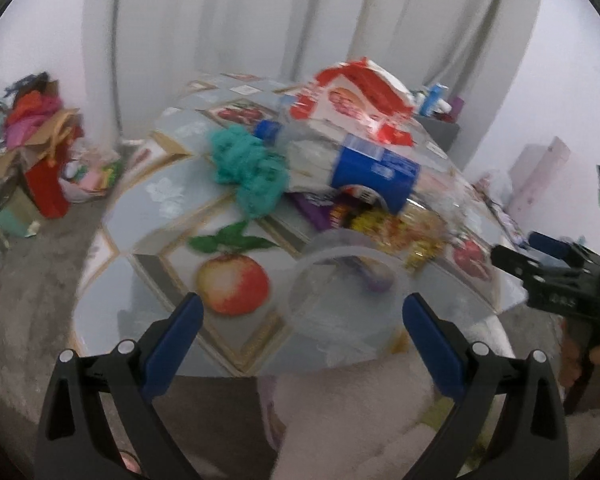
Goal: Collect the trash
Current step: 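Reach the left gripper to the clear plastic cup and grasp its rim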
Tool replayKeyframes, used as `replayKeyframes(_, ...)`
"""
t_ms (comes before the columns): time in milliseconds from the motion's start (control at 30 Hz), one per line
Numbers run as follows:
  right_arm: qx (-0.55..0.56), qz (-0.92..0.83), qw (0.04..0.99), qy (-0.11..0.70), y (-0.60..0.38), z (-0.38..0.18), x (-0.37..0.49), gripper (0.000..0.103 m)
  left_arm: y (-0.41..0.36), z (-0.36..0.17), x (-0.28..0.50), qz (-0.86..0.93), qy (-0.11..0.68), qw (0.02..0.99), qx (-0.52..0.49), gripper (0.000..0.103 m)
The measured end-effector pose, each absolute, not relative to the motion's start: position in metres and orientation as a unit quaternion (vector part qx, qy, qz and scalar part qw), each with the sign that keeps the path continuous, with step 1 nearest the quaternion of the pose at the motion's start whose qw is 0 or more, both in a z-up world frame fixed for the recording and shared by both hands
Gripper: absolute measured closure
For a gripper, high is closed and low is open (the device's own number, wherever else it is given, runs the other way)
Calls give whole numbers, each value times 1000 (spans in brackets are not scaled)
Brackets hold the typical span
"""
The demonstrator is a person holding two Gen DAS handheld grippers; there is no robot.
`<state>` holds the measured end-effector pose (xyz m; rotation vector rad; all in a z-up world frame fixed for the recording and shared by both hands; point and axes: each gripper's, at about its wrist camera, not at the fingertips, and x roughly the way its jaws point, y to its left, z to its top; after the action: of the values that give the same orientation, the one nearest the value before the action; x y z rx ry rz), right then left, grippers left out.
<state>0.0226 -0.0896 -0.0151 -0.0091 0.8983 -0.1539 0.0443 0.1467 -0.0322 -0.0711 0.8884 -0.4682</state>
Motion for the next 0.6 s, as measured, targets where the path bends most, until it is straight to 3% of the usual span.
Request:
replayKeyframes(267,7,-80,909,409,-100,-8,11,8,145,-24,39,-248,430,864,-88,5)
replayKeyframes(500,52,-41,925,373,-122,2,2,8,140,-27,43,-200,386,900,21,6)
replayKeyframes(600,56,-35,921,384,-124,-3,7,8,136,-37,46,-198,385,898,71,15)
